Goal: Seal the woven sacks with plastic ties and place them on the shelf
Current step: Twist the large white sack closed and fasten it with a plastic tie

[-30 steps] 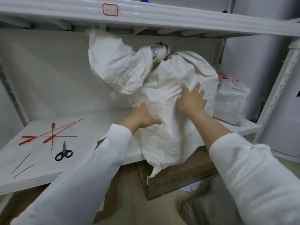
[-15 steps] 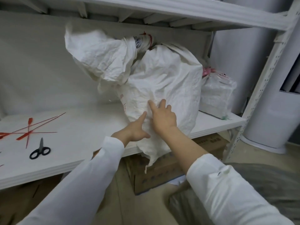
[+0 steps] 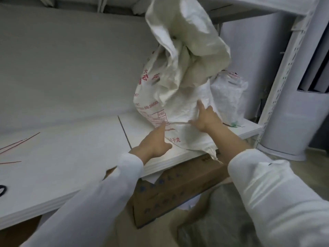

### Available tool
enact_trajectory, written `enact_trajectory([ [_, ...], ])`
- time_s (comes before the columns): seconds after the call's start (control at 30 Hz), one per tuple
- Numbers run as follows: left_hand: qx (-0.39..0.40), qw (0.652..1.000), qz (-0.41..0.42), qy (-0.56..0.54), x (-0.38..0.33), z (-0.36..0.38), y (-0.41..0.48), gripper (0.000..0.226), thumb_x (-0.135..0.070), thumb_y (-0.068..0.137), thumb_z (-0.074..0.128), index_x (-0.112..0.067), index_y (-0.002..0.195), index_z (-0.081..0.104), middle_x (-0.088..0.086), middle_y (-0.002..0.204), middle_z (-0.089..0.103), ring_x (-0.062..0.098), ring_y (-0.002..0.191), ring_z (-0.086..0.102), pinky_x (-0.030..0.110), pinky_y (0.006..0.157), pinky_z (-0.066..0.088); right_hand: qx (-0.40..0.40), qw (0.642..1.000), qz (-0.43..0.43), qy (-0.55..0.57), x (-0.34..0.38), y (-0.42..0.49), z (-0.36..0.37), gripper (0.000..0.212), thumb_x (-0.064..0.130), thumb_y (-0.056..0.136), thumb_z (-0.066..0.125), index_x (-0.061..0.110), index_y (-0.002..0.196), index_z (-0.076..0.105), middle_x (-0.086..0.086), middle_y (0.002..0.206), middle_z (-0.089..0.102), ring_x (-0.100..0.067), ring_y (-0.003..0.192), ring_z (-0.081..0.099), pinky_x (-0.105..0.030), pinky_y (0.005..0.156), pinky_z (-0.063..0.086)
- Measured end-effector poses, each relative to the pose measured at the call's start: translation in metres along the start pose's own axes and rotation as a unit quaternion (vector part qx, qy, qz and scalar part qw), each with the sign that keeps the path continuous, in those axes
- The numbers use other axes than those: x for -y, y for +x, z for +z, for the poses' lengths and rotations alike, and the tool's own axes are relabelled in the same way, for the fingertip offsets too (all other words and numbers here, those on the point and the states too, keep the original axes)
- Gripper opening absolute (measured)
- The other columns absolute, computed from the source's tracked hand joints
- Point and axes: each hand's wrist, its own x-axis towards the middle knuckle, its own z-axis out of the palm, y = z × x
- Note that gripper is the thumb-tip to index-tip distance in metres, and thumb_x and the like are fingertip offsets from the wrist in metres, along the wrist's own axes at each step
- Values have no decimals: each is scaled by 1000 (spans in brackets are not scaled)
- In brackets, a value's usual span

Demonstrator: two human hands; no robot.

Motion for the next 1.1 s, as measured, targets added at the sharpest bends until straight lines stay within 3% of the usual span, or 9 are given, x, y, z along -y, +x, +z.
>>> enact_trajectory([
  [0.1, -26, 999, -18, 8, 6, -9, -2, 90, -22, 88, 64, -21, 155, 4, 6, 158, 25, 28, 139, 34, 36, 109, 36, -82, 996, -17, -22, 11, -13, 19, 95, 34, 88, 65, 33, 152, -6, -17, 159, -10, -41, 144, 11, -54, 107, 35],
  [0.27, -107, 993, -50, 18, 8, -16, -7, 79, -19, 84, 64, -16, 148, 17, 14, 135, 43, 34, 107, 54, 39, 83, 48, -180, 969, -137, -95, 33, -36, 31, 97, 3, 81, 63, 29, 153, 2, -11, 160, -15, -36, 148, 0, -55, 112, 27],
  [0.4, -174, 980, -96, -8, 4, -18, -9, 78, -19, 84, 65, -9, 145, 17, 16, 139, 36, 37, 112, 53, 41, 85, 45, -362, 915, -176, 24, 62, -50, 2, 97, 39, 73, 73, 9, 150, 22, -19, 159, 12, -36, 144, 21, -53, 110, 32],
  [0.53, -229, 967, -110, -33, -1, -19, -9, 85, -20, 85, 66, -9, 147, 10, 15, 145, 30, 37, 108, 55, 40, 80, 44, -490, 836, -241, 58, 102, -53, -58, 108, 63, 58, 74, 15, 143, 29, -23, 155, 23, -41, 141, 25, -60, 106, 35],
  [0.6, -236, 964, -117, -29, -5, -21, -8, 93, -19, 85, 65, -10, 151, 0, 14, 149, 24, 37, 111, 54, 39, 80, 43, -452, 839, -302, -7, 120, -51, -77, 86, 54, 59, 80, 22, 133, 50, -17, 158, 20, -45, 143, 18, -68, 104, 31],
  [0.7, -232, 965, -116, -31, -9, -23, -7, 97, -18, 85, 66, -11, 151, -3, 12, 150, 22, 37, 115, 52, 40, 82, 45, -278, 876, -363, -151, 138, -41, -75, 38, 32, 75, 74, 24, 111, 63, -3, 161, 14, -37, 148, 2, -75, 105, 17],
  [0.83, -201, 972, -124, -14, -8, -27, -8, 93, -23, 85, 65, -12, 151, 0, 12, 149, 26, 35, 120, 48, 38, 81, 42, -101, 890, -314, -314, 133, -18, -35, 67, 37, 79, 73, 30, 139, 46, 1, 162, 3, -27, 148, -15, -78, 101, 16],
  [1.0, -169, 976, -135, 11, 3, -40, -13, 85, -20, 86, 63, -11, 149, 5, 14, 147, 26, 35, 120, 48, 35, 82, 40, -97, 907, -241, -331, 108, 3, -20, 57, 16, 94, 53, 32, 145, 34, -1, 162, -12, -26, 147, -19, -73, 105, 19],
  [1.1, -154, 978, -137, 27, 13, -45, -16, 83, -18, 87, 62, -9, 149, 6, 14, 144, 30, 34, 122, 46, 38, 90, 42, -100, 914, -204, -336, 94, 23, -21, 65, 15, 92, 58, 34, 147, 30, 1, 160, -18, -26, 147, -19, -71, 107, 20],
])
